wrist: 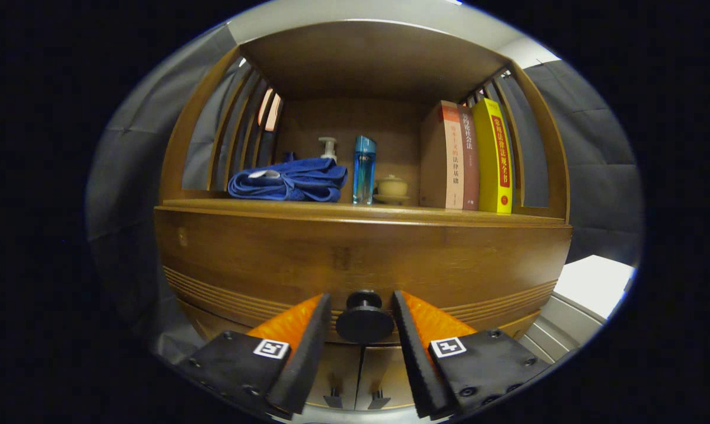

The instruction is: Pull open the drawer, take out the items inside it, and place them on the countertop above the cabinet.

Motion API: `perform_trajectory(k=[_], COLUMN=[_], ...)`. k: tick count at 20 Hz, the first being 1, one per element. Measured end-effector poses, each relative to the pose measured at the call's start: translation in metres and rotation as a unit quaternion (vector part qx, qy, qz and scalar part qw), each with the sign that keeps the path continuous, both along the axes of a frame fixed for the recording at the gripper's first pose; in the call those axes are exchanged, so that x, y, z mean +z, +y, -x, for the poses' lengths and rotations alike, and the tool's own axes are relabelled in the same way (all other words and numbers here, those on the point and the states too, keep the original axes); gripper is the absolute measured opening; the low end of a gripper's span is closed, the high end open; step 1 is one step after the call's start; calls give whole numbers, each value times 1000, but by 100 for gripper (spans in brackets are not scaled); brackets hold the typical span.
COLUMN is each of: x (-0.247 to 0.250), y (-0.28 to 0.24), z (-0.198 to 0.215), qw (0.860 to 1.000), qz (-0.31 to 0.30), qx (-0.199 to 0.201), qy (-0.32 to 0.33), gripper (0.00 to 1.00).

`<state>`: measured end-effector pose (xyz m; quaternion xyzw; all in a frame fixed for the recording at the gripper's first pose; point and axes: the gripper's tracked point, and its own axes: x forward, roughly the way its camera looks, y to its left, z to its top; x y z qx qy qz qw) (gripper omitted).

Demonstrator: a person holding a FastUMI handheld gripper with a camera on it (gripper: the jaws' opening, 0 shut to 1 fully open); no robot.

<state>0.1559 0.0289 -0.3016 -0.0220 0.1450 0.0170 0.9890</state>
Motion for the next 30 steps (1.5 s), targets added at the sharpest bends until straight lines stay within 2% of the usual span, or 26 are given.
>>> perform_trajectory(k=[2,8,11,16,26,30], x=[0,5,8,21,51,54], y=[-3,-6,-5,-9,-12,-12], z=[-2,-12,-4,35,126,146], qw=[1000,1000,1000,999,999,999], qz=[-2,-2,-19,-32,-28,-19], qx=[-5,-3,-11,-24,-22,-17], qy=[-1,-7,-3,9,37,34], gripper=[56,35,35,34,34,34])
